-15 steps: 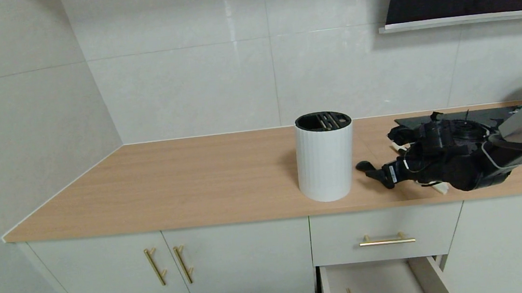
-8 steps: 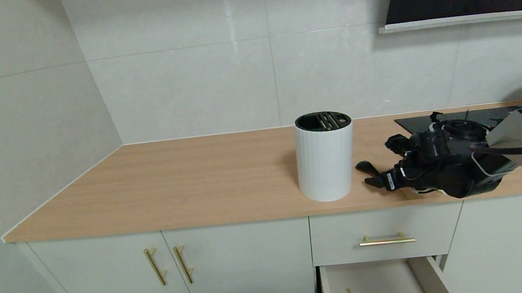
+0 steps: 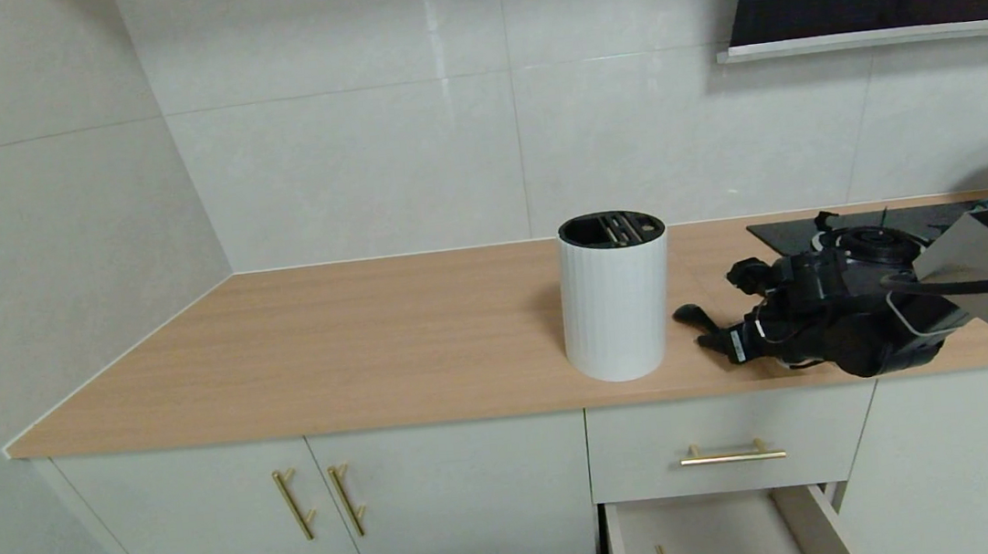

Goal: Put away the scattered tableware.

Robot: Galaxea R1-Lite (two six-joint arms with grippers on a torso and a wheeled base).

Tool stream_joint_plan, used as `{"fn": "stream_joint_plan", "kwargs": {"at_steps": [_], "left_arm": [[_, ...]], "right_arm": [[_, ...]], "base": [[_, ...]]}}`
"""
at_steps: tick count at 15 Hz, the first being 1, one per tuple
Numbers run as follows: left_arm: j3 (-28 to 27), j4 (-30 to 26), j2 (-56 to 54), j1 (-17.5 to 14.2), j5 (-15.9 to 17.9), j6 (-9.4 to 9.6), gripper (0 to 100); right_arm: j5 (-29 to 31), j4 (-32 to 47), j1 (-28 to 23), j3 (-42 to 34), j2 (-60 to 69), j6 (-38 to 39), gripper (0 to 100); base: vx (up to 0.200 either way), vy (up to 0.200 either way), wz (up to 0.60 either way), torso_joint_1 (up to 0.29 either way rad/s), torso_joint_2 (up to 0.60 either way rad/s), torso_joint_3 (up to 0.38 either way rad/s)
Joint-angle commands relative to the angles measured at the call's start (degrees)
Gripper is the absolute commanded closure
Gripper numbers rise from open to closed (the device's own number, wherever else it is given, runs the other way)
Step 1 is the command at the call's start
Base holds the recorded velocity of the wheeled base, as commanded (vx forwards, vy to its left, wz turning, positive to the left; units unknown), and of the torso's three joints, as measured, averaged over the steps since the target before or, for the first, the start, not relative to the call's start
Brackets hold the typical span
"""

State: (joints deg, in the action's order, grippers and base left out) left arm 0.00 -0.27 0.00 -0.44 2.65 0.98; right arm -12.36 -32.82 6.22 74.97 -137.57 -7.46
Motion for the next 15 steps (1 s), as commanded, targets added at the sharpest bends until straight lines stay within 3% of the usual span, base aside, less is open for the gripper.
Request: {"fn": "stream_joint_plan", "kwargs": {"at_steps": [1, 9, 13, 15], "left_arm": [[0.0, 0.0, 0.0, 0.0, 0.0, -0.01, 0], [0.0, 0.0, 0.0, 0.0, 0.0, -0.01, 0], [0.0, 0.0, 0.0, 0.0, 0.0, -0.01, 0], [0.0, 0.0, 0.0, 0.0, 0.0, -0.01, 0]], "right_arm": [[0.2, 0.1, 0.1, 0.2, -0.4, 0.0, 100], [7.1, 1.0, 1.3, 1.1, 0.9, 1.4, 100], [10.0, 14.5, 3.0, 0.6, 12.5, 6.7, 100], [11.8, 18.5, 4.4, -3.9, 20.7, 10.6, 100]], "base": [[0.000, 0.000, 0.00, 0.000, 0.00, 0.000], [0.000, 0.000, 0.00, 0.000, 0.00, 0.000], [0.000, 0.000, 0.00, 0.000, 0.00, 0.000], [0.000, 0.000, 0.00, 0.000, 0.00, 0.000]]}}
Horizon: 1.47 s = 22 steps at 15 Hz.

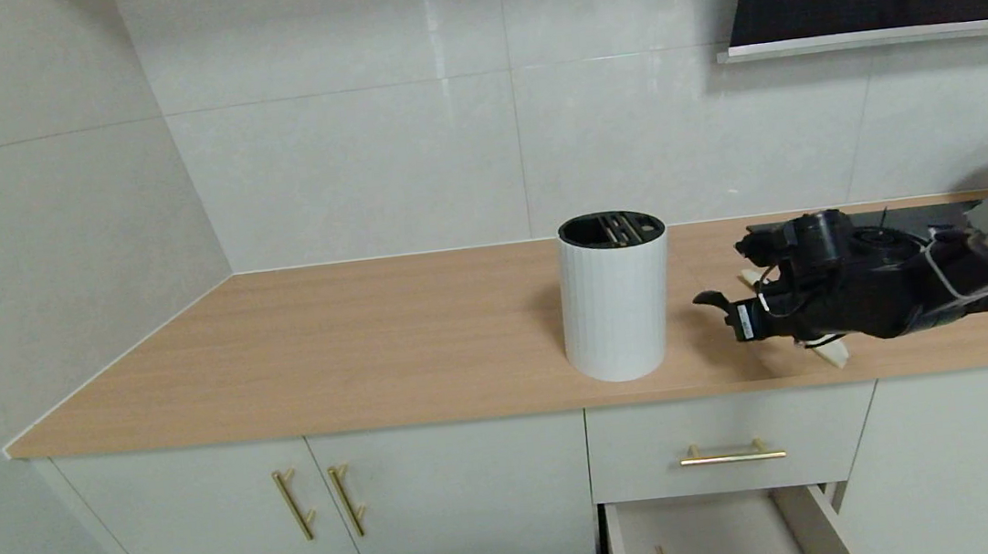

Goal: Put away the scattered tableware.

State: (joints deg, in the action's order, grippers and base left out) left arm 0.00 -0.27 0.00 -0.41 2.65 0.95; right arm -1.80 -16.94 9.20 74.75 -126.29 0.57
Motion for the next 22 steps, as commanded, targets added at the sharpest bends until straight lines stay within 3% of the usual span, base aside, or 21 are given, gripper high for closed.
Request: {"fn": "stream_joint_plan", "kwargs": {"at_steps": [1, 3, 6, 10, 13, 22], "left_arm": [[0.0, 0.0, 0.0, 0.0, 0.0, 0.02, 0], [0.0, 0.0, 0.0, 0.0, 0.0, 0.02, 0], [0.0, 0.0, 0.0, 0.0, 0.0, 0.02, 0], [0.0, 0.0, 0.0, 0.0, 0.0, 0.02, 0], [0.0, 0.0, 0.0, 0.0, 0.0, 0.02, 0], [0.0, 0.0, 0.0, 0.0, 0.0, 0.02, 0]], "right_arm": [[2.3, 3.0, 2.0, -7.0, 13.1, 3.7, 100], [5.4, 7.5, 2.6, -11.3, 19.8, 4.9, 100], [5.9, 11.1, 6.2, -18.1, 28.5, 14.5, 100], [6.1, 11.1, 9.3, -34.2, 41.5, 15.1, 100], [9.6, 10.8, 9.3, -40.8, 43.8, 14.8, 100], [10.1, 10.8, 9.3, -41.7, 40.2, 14.6, 100]], "base": [[0.000, 0.000, 0.00, 0.000, 0.00, 0.000], [0.000, 0.000, 0.00, 0.000, 0.00, 0.000], [0.000, 0.000, 0.00, 0.000, 0.00, 0.000], [0.000, 0.000, 0.00, 0.000, 0.00, 0.000], [0.000, 0.000, 0.00, 0.000, 0.00, 0.000], [0.000, 0.000, 0.00, 0.000, 0.00, 0.000]]}}
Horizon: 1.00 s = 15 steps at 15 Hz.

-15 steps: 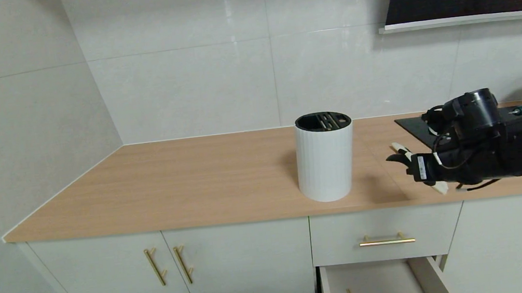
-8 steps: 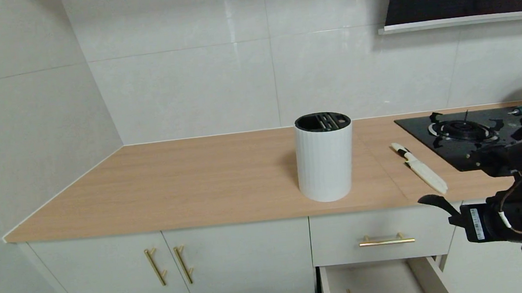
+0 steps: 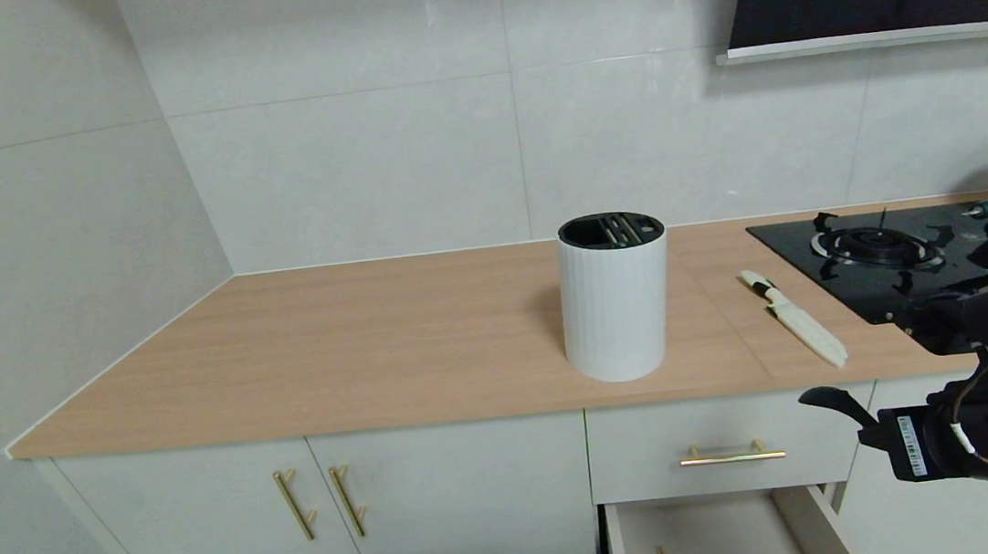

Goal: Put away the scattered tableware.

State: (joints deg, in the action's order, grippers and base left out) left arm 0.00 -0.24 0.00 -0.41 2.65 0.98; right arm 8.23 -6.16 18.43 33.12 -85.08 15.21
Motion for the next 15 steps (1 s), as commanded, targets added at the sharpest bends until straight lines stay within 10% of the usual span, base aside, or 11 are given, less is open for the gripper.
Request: {"fn": "stream_joint_plan", "kwargs": {"at_steps": [1, 15], "left_arm": [[0.0, 0.0, 0.0, 0.0, 0.0, -0.01, 0], [0.0, 0.0, 0.0, 0.0, 0.0, -0.01, 0]], "right_arm": [[-0.1, 0.0, 0.0, -0.6, -1.0, -0.6, 100], [-0.3, 0.0, 0.8, -2.6, -2.4, -3.6, 100]], "base": [[0.000, 0.000, 0.00, 0.000, 0.00, 0.000], [0.000, 0.000, 0.00, -0.163, 0.38, 0.214]]}}
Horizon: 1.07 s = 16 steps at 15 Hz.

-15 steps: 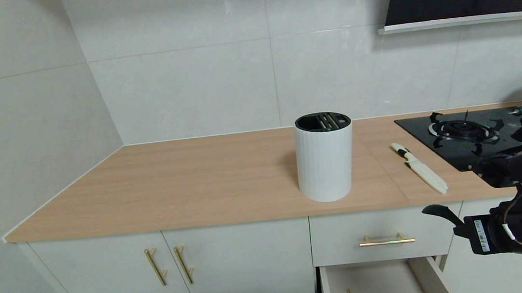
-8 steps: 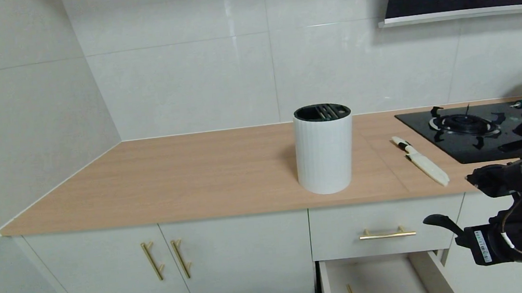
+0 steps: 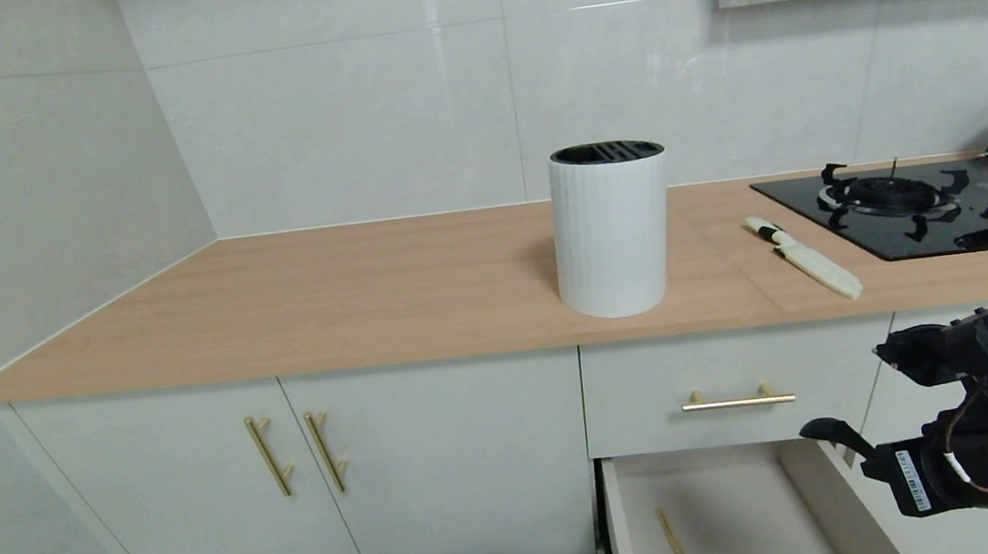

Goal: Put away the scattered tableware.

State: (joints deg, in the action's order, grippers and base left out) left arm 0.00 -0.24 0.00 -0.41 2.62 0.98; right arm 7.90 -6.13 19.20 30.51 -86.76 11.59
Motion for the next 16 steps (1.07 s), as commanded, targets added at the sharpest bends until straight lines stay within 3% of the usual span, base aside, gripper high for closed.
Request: {"fn": "stream_joint_plan", "kwargs": {"at_steps": [1, 12, 16], "left_arm": [[0.0, 0.0, 0.0, 0.0, 0.0, -0.01, 0], [0.0, 0.0, 0.0, 0.0, 0.0, -0.01, 0], [0.0, 0.0, 0.0, 0.0, 0.0, -0.01, 0]], "right_arm": [[0.0, 0.0, 0.0, -0.1, -1.0, 0.0, 100], [0.1, -0.3, 0.2, -0.3, -3.2, 0.0, 100], [0.1, -0.3, 0.2, -0.3, -3.5, 0.0, 100]], "base": [[0.000, 0.000, 0.00, -0.198, 0.48, 0.281], [0.000, 0.000, 0.00, -0.162, 0.46, 0.300], [0.000, 0.000, 0.00, -0.036, 0.16, 0.105]]}}
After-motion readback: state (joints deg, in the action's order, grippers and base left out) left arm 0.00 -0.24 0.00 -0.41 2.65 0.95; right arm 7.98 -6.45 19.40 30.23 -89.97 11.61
